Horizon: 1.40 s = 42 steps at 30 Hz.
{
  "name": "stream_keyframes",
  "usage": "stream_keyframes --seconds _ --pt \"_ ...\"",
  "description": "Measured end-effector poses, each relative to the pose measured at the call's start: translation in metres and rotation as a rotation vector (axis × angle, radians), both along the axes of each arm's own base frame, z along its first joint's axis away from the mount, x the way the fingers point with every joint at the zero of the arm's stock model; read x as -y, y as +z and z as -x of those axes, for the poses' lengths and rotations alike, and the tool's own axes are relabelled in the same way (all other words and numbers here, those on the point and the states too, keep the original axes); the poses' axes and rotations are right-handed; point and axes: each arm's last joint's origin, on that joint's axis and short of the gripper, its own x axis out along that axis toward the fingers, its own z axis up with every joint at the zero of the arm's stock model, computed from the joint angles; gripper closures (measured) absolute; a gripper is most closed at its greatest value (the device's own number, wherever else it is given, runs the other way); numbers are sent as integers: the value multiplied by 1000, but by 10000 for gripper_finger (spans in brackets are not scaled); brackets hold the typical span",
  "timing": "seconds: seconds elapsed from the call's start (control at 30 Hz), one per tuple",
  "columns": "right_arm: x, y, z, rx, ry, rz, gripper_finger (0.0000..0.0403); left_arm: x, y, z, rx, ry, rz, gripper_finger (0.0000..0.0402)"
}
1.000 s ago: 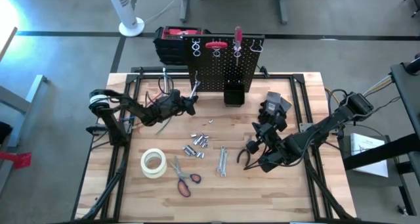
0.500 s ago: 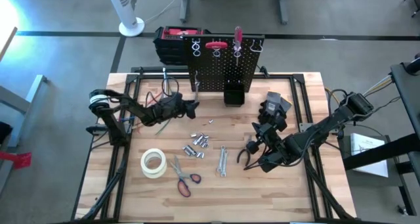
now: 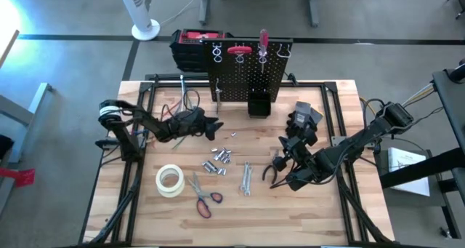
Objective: Hang tools onto peg board
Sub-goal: Hang the wrench on the peg board
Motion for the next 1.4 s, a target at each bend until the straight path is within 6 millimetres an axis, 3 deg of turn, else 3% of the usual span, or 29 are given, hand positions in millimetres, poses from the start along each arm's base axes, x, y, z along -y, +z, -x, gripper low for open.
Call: stream_keyframes --seconds 0.23,0.37,0.6,0.73,0.93,1.1,1.23,1.4 --pt "2 -12 -3 -59 22 -130 403 32 -4 29 111 -91 -21 203" --pt "-2 -20 -14 -76 156 -225 394 55 -4 42 153 -145 -27 215" --pt "1 -34 -45 -96 497 -389 369 93 0 34 178 -302 -38 235" --pt "0 -49 -57 -230 656 -305 340 108 6 26 191 -367 -127 238" --pt "-6 -58 -81 -419 841 -56 272 120 6 20 161 -423 -171 238" --pt "2 -71 -110 -502 968 -53 228 121 0 22 112 -423 -121 238" --pt "3 -81 -122 -625 1095 -122 224 125 0 23 114 -441 -112 238" --pt "10 -81 -121 -851 1069 -192 240 129 -1 24 102 -457 -112 238"
